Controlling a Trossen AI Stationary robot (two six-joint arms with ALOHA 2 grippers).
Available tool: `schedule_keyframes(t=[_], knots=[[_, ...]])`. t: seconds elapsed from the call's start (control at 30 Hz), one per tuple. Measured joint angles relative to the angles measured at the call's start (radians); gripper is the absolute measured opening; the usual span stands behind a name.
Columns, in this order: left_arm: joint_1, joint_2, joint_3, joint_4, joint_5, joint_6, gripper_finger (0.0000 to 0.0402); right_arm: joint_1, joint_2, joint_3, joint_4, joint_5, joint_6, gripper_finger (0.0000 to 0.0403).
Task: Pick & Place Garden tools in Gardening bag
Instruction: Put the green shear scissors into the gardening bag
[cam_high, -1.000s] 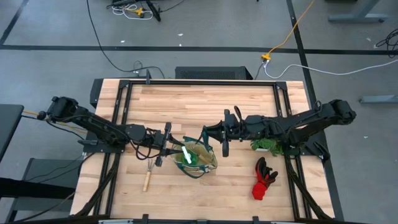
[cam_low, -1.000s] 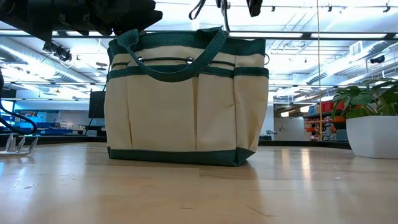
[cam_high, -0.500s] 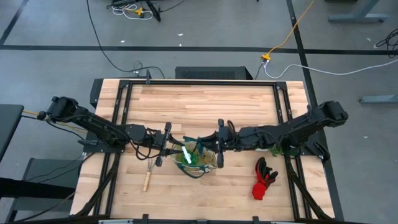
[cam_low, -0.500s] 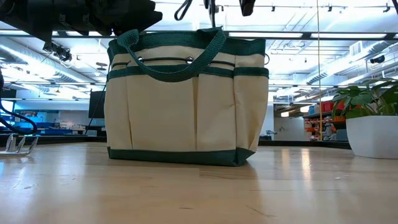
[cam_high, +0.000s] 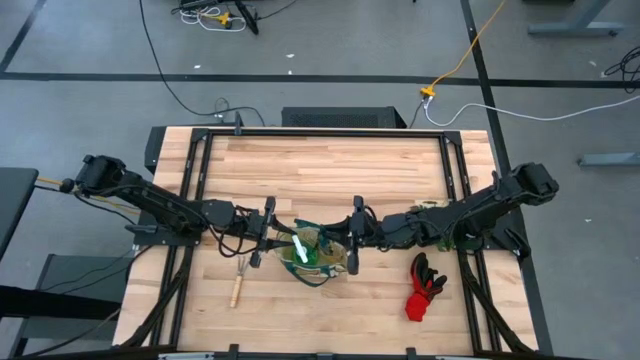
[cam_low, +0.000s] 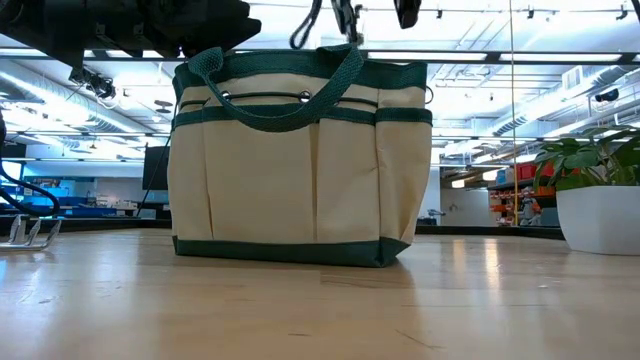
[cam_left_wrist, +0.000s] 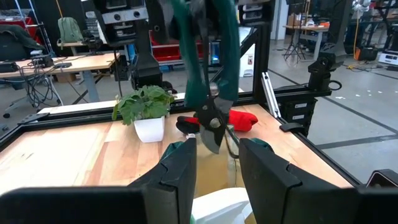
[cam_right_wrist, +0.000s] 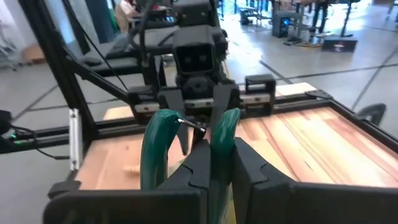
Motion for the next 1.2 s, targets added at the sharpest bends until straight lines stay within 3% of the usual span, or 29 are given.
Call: schedule_keyframes(t=[0.2,1.2], knots=[[0.000,0.000,0.000,0.000,0.000,0.000,0.0126,0.012,0.012,0.000,-0.022,0.057,-0.001,0.0020],[0.000,0.000,0.000,-0.008,0.000,0.000,0.0126,0.032,0.078,-0.001,-0.028,0.115,0.077,0.0027]])
